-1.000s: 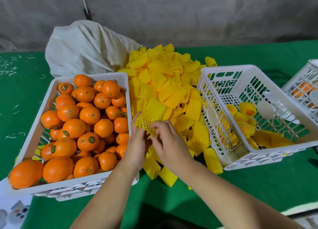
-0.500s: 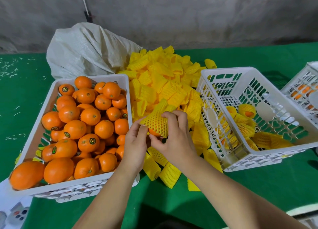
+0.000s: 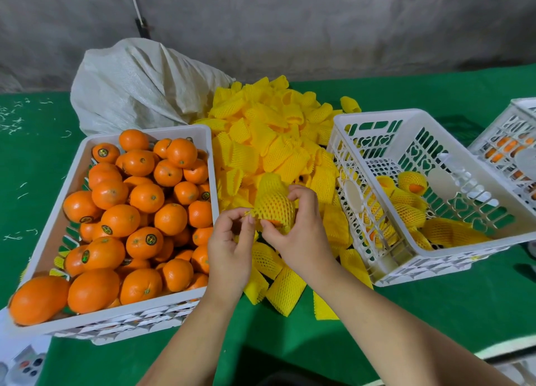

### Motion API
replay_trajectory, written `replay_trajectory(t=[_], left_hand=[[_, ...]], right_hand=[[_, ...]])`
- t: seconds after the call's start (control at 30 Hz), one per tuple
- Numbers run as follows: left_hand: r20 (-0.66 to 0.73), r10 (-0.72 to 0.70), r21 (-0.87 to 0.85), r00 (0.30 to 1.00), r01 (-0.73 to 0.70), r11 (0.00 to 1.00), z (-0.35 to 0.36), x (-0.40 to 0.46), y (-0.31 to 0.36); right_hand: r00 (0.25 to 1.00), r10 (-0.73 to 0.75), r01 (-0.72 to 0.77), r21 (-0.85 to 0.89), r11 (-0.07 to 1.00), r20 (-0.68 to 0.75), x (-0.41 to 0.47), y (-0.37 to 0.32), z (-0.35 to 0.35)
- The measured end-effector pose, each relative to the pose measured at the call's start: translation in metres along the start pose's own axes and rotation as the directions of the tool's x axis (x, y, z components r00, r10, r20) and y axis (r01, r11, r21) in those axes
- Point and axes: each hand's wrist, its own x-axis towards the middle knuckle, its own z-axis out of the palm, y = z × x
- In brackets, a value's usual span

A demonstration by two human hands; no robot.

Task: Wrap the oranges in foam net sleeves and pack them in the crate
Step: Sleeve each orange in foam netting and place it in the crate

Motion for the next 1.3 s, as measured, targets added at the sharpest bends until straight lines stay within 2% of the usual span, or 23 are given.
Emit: replay_trajectory(t=[0.07,0.13,0.27,0.4,0.47,0.53,0.6,0.67,0.77,0.87,0.9,0.97,1.03,1.1,1.13,1.2,1.27,1.3], left_hand=[[0.043,0.047,0.053,0.998,-0.049,0.997,-0.001,-0.001,0.0],[0.097,0.049,0.041,0.994,-0.053,0.998,-0.001,-0.002,0.0],[0.147,-0.145,-0.161,0.978,0.169,0.972,-0.004,0.005,0.004],[0.391,-0.232,-0.13,0.891,0.303,0.944,-0.002,0.009,0.005],[0.47,-0.282,-0.14,0.837,0.386,0.912,-0.001,0.006,0.003],[0.485,-0.335,-0.178,0.808,0.466,0.867,-0.002,0.005,0.004],[0.469,-0.357,-0.27,0.808,0.516,0.813,-0.003,0.008,0.006],[0.441,-0.345,-0.353,0.829,0.513,0.782,-0.005,0.012,0.009],[0.392,-0.325,-0.391,0.861,0.475,0.788,-0.008,0.012,0.008],[0.394,-0.34,-0.399,0.854,0.492,0.774,-0.011,0.012,0.007],[0.398,-0.341,-0.401,0.851,0.496,0.77,-0.012,0.012,0.007],[0.396,-0.339,-0.387,0.854,0.489,0.782,-0.012,0.013,0.003],[0.379,-0.317,-0.367,0.869,0.456,0.811,-0.012,0.012,0.001],[0.384,-0.3,-0.331,0.873,0.433,0.838,-0.011,0.012,0.001],[0.394,-0.297,-0.317,0.87,0.432,0.844,-0.01,0.012,0.002],[0.411,-0.297,-0.29,0.862,0.433,0.854,-0.009,0.011,0.0],[0.401,-0.279,-0.232,0.872,0.391,0.891,-0.008,0.011,-0.004],[0.402,-0.27,-0.189,0.875,0.368,0.911,-0.007,0.011,-0.005]], right_hand=[[0.99,0.139,-0.139,0.085,0.987,0.0,0.0,-0.001,0.004],[0.981,0.194,-0.189,0.132,0.973,-0.02,0.002,0.001,0.005],[0.993,0.1,-0.086,0.19,0.978,-0.065,0.004,0.003,0.002],[0.996,-0.077,0.083,0.182,0.98,-0.038,0.003,-0.004,0.003],[0.998,-0.064,0.058,0.212,0.976,0.021,0.001,-0.006,0.005],[0.995,-0.071,0.052,0.263,0.963,0.063,-0.001,-0.005,0.005],[0.987,-0.154,0.143,0.201,0.969,0.043,-0.002,-0.003,0.002],[0.969,-0.247,0.245,0.093,0.965,0.019,-0.003,-0.003,0.0],[0.956,-0.286,0.285,-0.012,0.958,-0.063,-0.004,-0.007,0.0],[0.95,-0.312,0.311,0.09,0.946,0.0,-0.009,-0.009,-0.004],[0.956,-0.285,0.272,0.16,0.949,0.065,-0.012,-0.008,-0.005],[0.971,-0.153,0.083,0.343,0.936,0.184,-0.016,-0.01,-0.008],[0.988,0.01,-0.082,0.475,0.876,0.153,-0.011,-0.016,-0.006],[0.967,0.188,-0.254,0.56,0.789,0.174,-0.002,-0.02,-0.004],[0.94,0.244,-0.339,0.565,0.753,0.239,0.002,-0.019,-0.003],[0.876,0.281,-0.446,0.439,0.78,0.391,0.005,-0.013,-0.002],[0.834,0.279,-0.469,0.346,0.812,0.476,0.004,-0.007,-0.004],[0.831,0.265,-0.472,0.367,0.802,0.49,0.003,-0.003,-0.004]])
